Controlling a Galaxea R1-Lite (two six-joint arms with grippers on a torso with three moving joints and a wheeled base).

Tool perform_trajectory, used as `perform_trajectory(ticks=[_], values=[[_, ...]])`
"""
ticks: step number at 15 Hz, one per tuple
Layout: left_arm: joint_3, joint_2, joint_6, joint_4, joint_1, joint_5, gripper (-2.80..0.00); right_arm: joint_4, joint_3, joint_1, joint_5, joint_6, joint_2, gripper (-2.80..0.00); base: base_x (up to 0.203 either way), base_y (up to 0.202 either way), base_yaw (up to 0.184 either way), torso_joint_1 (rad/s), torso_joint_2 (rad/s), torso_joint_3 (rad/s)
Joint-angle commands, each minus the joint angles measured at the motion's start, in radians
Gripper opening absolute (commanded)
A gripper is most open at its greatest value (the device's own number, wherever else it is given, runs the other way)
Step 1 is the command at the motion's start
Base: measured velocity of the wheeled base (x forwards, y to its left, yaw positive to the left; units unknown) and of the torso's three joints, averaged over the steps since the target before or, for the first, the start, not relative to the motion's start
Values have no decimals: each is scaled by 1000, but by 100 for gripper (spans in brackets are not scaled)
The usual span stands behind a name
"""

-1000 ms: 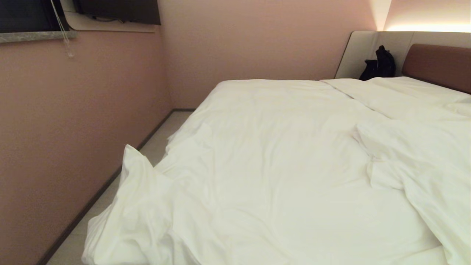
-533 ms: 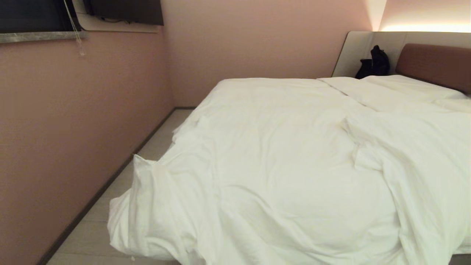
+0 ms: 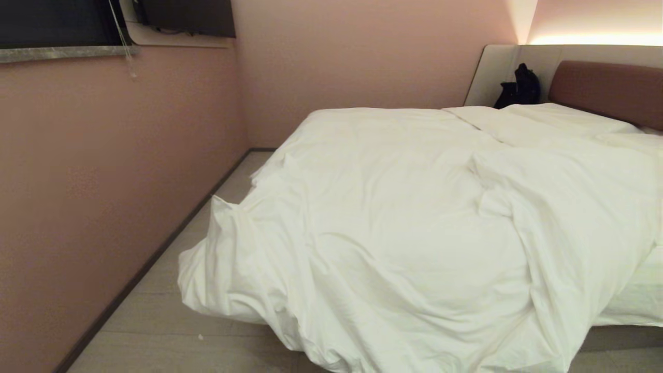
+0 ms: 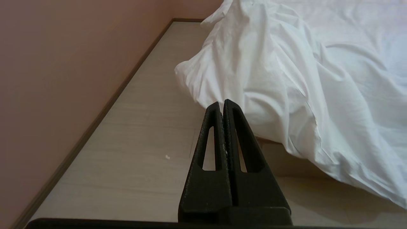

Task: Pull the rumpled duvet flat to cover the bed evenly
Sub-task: Flatten the corners of the folded blanket

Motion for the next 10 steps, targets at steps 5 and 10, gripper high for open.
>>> perform_trajectory(ticks=[5, 10], values=[[0, 0, 2, 0, 1, 0, -280, 0, 0, 0, 0, 1, 1, -280, -40, 0, 1, -1, 2, 3], [0, 0, 5, 0, 1, 1, -280, 0, 0, 0, 0, 0, 1, -280, 0, 0, 0, 0, 0, 0]])
